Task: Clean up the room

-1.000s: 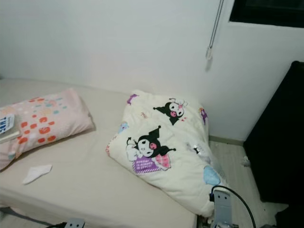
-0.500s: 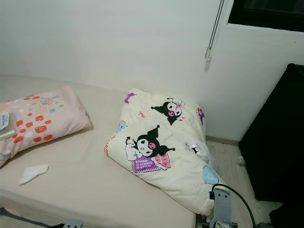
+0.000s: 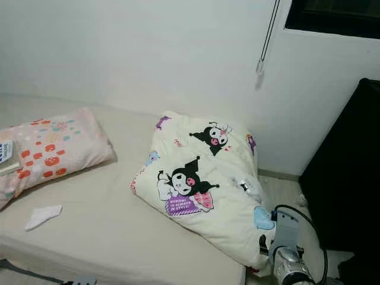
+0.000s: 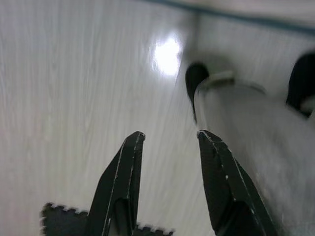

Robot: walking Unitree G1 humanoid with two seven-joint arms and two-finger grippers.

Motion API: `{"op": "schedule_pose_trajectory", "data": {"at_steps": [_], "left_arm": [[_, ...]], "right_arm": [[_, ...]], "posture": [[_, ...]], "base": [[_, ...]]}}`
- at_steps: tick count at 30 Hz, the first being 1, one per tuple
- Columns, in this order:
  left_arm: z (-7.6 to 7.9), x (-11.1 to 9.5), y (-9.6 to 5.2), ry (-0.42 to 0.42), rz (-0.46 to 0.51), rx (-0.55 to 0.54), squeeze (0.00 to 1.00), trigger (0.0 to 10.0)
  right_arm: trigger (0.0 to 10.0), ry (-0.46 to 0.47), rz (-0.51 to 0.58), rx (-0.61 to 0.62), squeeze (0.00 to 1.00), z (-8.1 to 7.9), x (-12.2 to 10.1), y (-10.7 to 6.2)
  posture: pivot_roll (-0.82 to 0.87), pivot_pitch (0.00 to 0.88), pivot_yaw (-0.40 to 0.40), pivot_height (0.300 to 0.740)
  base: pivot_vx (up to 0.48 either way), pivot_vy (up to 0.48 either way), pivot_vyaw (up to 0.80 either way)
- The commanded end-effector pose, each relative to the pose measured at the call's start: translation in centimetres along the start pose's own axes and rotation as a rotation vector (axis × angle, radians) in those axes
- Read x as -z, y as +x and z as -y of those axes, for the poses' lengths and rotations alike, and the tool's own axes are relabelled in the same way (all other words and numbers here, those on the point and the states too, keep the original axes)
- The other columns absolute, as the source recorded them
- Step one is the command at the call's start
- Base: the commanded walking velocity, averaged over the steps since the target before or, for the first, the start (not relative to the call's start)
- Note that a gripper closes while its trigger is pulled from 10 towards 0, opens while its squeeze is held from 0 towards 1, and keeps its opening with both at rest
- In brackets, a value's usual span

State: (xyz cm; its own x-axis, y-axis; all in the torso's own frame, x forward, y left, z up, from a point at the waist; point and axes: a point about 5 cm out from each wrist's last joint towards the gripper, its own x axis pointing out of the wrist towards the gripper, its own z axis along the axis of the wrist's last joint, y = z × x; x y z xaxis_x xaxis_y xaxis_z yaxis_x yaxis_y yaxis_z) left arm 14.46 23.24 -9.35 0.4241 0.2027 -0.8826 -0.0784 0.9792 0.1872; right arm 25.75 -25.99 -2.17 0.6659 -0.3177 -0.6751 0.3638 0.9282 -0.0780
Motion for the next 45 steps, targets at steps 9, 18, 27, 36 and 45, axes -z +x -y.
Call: {"op": "schedule_pose_trajectory", "data": {"at_steps": [9, 18, 27, 36, 45], "left_arm": [[-2.1, -6.3, -0.1, -0.095, 0.235, -0.026, 0.0, 10.0], [-2.5, -6.0, -0.2, -0.088, 0.251, -0.028, 0.0, 10.0], [-4.5, -3.8, -0.4, -0.009, 0.22, -0.039, 0.0, 10.0], [-6.9, -0.6, -1.1, 0.051, 0.171, -0.055, 0.0, 10.0], [-6.8, 0.7, -1.3, 0.077, 0.158, -0.023, 0.0, 10.0]], "right_arm": [[10.0, 0.236, 0.118, 0.077, 0.0, 2.5, -4.0, 0.2], [10.0, 0.491, 0.201, 0.045, 0.0, 2.5, -5.5, 0.1], [10.0, 0.795, 0.284, 0.007, 0.0, 3.1, -6.6, 0.0], [10.0, 0.914, 0.352, 0.002, 0.0, 4.1, -7.2, -0.2], [10.0, 0.931, 0.404, 0.027, 0.0, 5.4, -7.7, -0.5]], "posture": [[-0.05, 0.0, -0.044, 0.655], [-0.02, 0.014, -0.024, 0.61], [0.05, 0.1, 0.024, 0.61], [0.1, 0.166, 0.051, 0.61], [0.12, 0.198, 0.063, 0.61]], "base": [[0.0, 0.0, 0.0], [0.0, 0.0, 0.0], [0.0, 0.0, 0.0], [0.0, 0.0, 0.0], [0.0, 0.0, 0.0]]}}
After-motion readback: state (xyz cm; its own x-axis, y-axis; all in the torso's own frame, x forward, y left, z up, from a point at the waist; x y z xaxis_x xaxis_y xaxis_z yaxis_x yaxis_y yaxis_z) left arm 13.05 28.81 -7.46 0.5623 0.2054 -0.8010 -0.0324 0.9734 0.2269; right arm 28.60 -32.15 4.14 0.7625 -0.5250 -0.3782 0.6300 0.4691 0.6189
